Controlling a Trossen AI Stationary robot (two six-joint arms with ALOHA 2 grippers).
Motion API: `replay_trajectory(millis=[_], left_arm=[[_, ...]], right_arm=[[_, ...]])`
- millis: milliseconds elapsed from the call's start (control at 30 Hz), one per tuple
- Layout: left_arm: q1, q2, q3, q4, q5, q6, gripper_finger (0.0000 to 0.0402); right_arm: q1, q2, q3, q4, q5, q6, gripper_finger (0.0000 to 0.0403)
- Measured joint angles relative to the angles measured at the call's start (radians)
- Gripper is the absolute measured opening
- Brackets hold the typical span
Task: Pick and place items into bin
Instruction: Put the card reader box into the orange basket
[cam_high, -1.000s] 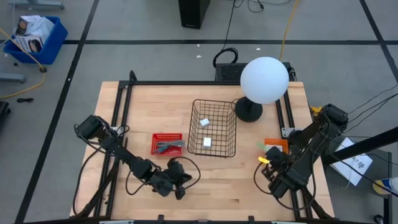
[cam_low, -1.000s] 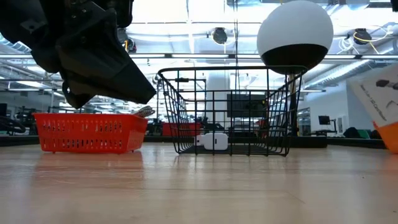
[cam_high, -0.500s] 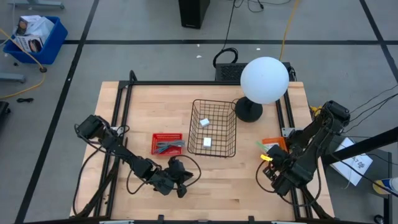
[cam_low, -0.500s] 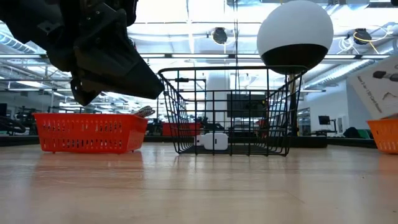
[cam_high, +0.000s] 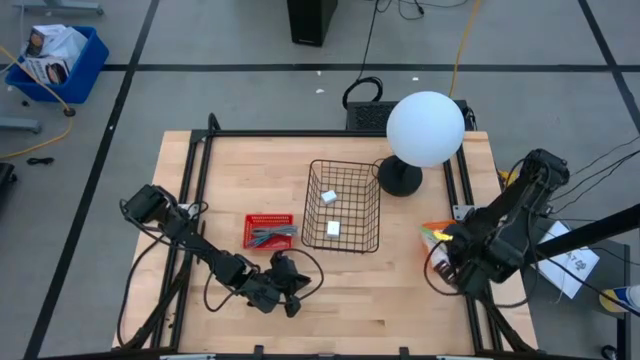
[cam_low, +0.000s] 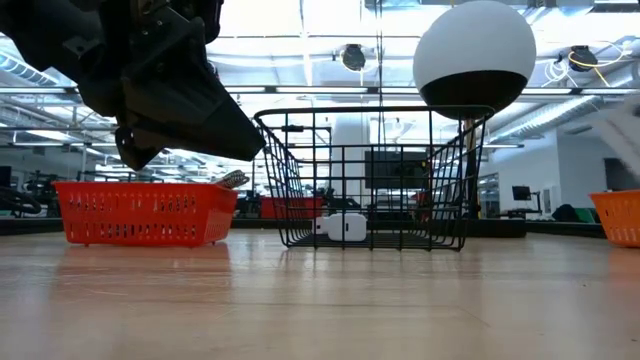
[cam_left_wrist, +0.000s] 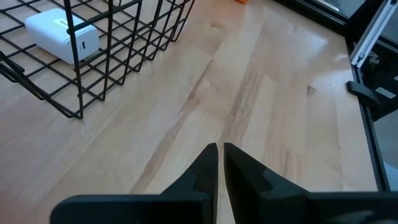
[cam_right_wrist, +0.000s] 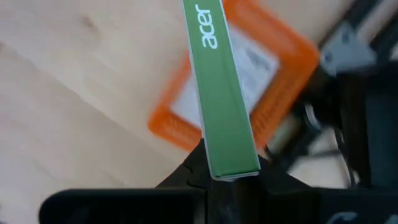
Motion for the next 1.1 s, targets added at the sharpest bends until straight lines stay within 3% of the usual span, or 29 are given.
replay_trajectory(millis=[233,400,700,1100], left_arm=[[0.0,0.0,0.0,0.0,0.0,0.0,0.0031],[0.007,0.0,0.0,0.002,0.0,0.0,0.0031],[0.029,0.0,0.0,0.0,0.0,0.0,0.0031],[0.025,0.0,0.0,-0.001,0.0,0.0,0.0031]], right_arm=[[0.0,-0.137,-0.211,0.004,-0.324,0.021,0.003],[-0.003,-0.175,-0.268,0.013,-0.334,0.029,0.0031],[-0.014,-0.17,-0.255,0.071,-0.314,0.038,0.0082],[-0.014,-0.167,-0.253,0.192,-0.307,0.123,0.0069]])
